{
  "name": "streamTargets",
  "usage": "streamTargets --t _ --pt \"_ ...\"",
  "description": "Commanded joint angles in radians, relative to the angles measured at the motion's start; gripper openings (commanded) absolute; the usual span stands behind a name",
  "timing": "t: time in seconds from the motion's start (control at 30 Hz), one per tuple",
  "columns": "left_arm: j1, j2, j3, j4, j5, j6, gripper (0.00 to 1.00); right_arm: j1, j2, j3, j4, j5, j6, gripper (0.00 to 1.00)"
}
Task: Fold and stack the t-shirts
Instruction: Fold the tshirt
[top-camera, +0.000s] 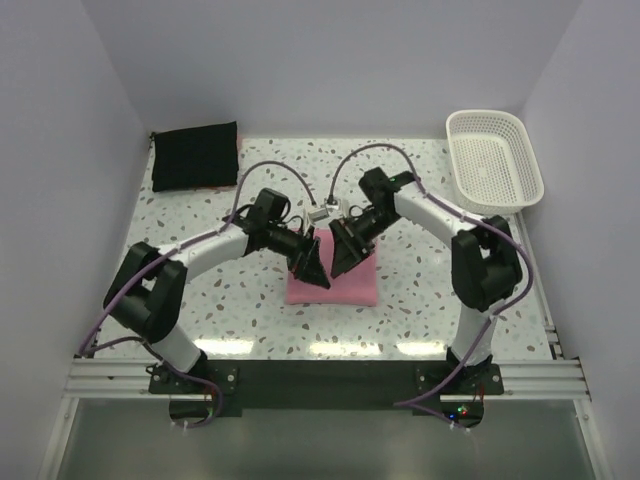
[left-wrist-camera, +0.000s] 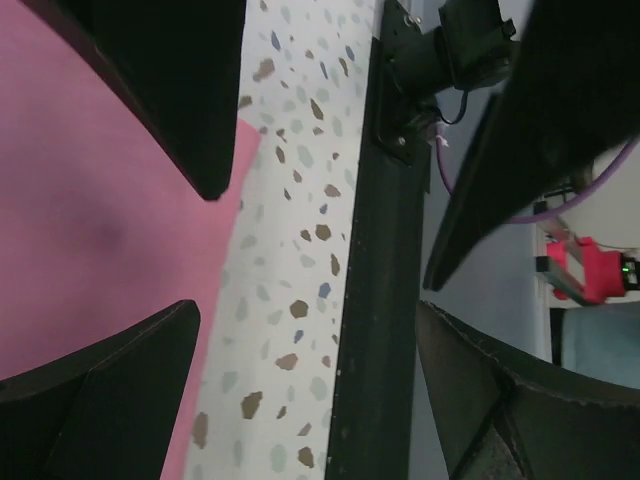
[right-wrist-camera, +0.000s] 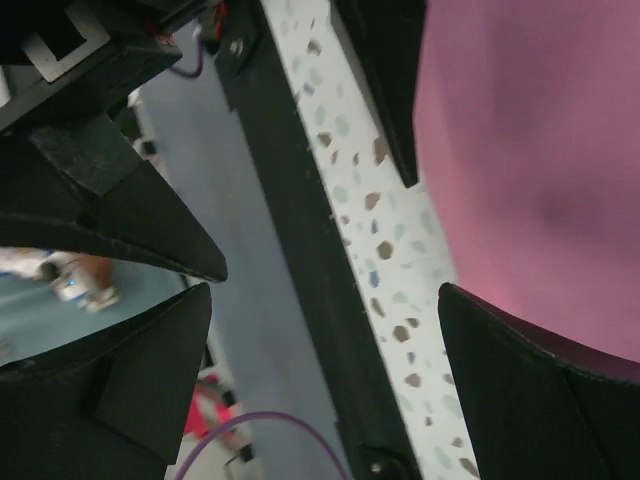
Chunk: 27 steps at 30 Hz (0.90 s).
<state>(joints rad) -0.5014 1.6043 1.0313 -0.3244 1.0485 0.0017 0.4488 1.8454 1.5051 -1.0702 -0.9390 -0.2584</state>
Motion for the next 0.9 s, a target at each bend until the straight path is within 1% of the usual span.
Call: streamTargets --t 0.0,0.07,0.13,0.17,0.27,0.3,0.4,0.43,0.5,0.57,0.63,0.67,0.73,0.77,0.8,0.87 --pt "-0.022 0.048 -0.083 0.186 0.143 -0.225 0.94 0.048 0.063 -0.093 -0.051 -0.187 0.021 0.99" --pt "-0.037 0.071 -0.111 0.231 0.145 -0.259 0.95 0.064 0.103 -0.134 -0.045 -0.188 0.007 0.99" --pt "-0.034 0.121 -0.137 0.234 0.148 -0.261 0.95 0.062 0.138 -0.189 -0.016 -0.17 0.013 0.99" --pt "-0.035 0.144 -0.137 0.214 0.145 -0.22 0.95 0.06 0.17 -0.216 0.033 -0.131 0.019 0.99" --pt "-0.02 0.248 -0.109 0.085 0.101 -0.093 0.95 0.033 0.215 -0.262 0.119 -0.054 0.056 0.99" --pt "-0.009 0.302 -0.097 0.049 0.076 -0.062 0.95 0.021 0.227 -0.27 0.124 -0.043 0.053 0.99" --pt "0.058 0.383 -0.097 -0.031 0.059 0.029 0.95 -0.053 0.271 -0.296 0.112 0.0 0.013 0.99" --pt "0.096 0.399 -0.094 -0.053 0.054 0.05 0.95 -0.07 0.279 -0.304 0.108 0.011 0.004 0.99" --pt "0.127 0.424 -0.085 -0.122 0.048 0.125 0.95 -0.096 0.294 -0.328 0.107 0.044 -0.011 0.99" --pt "0.152 0.421 -0.08 -0.182 0.053 0.196 0.96 -0.125 0.302 -0.335 0.104 0.04 -0.01 0.99" --pt "0.153 0.385 -0.073 -0.243 0.059 0.245 0.96 -0.127 0.281 -0.326 0.082 0.055 -0.024 0.99" --pt "0.153 0.369 -0.068 -0.269 0.059 0.298 0.96 -0.127 0.266 -0.316 0.063 0.057 -0.028 0.99" --pt "0.153 0.298 -0.053 -0.35 0.061 0.354 0.97 -0.128 0.223 -0.289 0.001 0.054 -0.077 0.99" --pt "0.155 0.246 -0.036 -0.375 0.062 0.391 0.98 -0.127 0.209 -0.236 -0.089 0.051 -0.103 0.99" --pt "0.155 0.221 -0.024 -0.393 0.058 0.402 0.98 -0.127 0.193 -0.199 -0.127 0.051 -0.148 0.99" --pt "0.155 0.172 0.002 -0.415 0.053 0.388 0.99 -0.133 0.152 -0.117 -0.184 0.026 -0.156 0.99"
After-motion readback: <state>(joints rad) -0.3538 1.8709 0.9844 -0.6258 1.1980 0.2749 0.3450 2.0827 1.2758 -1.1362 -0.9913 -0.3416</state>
